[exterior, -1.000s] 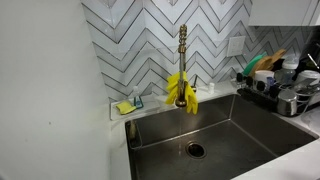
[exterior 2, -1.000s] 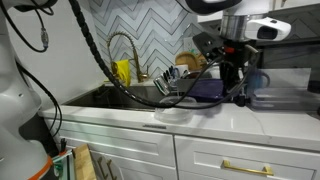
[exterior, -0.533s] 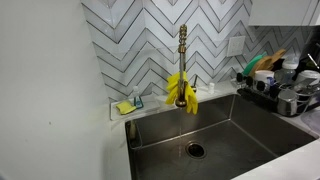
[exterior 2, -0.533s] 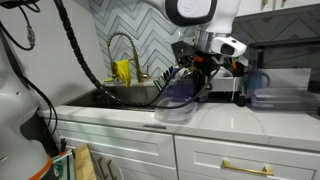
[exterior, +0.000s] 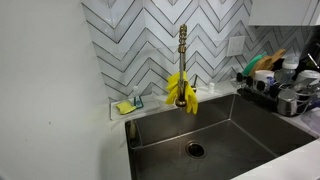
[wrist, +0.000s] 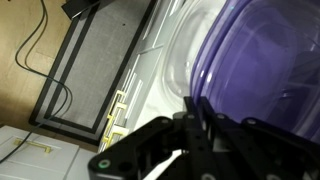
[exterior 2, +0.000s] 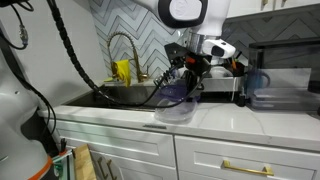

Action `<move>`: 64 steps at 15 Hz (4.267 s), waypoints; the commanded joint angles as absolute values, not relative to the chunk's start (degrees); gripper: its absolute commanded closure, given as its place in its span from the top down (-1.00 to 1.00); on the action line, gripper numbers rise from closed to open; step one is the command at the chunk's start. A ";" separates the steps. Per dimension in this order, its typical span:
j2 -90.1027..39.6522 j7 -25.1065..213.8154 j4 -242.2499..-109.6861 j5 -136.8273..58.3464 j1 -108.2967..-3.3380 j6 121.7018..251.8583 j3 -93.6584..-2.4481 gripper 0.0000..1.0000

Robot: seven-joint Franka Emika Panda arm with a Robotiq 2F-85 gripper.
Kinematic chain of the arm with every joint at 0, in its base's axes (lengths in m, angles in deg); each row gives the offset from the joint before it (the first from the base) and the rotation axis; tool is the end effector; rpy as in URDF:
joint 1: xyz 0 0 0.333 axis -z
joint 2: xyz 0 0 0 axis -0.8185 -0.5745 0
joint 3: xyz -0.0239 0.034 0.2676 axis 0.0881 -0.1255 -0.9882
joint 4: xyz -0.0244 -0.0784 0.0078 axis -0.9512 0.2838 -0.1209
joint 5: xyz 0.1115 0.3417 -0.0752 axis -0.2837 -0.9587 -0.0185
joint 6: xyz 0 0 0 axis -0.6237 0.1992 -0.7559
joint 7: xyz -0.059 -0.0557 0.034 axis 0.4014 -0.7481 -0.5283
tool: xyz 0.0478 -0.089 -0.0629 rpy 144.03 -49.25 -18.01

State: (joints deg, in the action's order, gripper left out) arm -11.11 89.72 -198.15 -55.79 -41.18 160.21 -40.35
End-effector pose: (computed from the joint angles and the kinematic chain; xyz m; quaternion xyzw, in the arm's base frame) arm 0.4777 -0.2040 0.3827 -0.9562 0.2620 0.0516 0.1200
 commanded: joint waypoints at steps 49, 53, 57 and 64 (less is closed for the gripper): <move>2.19 96.41 -215.01 -48.99 -42.64 176.05 -40.66 0.76; 4.51 91.93 -211.67 -49.92 -43.67 168.67 -40.59 1.00; 7.69 83.84 -206.39 -49.66 -45.48 158.37 -40.85 1.00; 7.86 74.75 -200.46 -58.37 -54.39 154.57 -46.09 1.00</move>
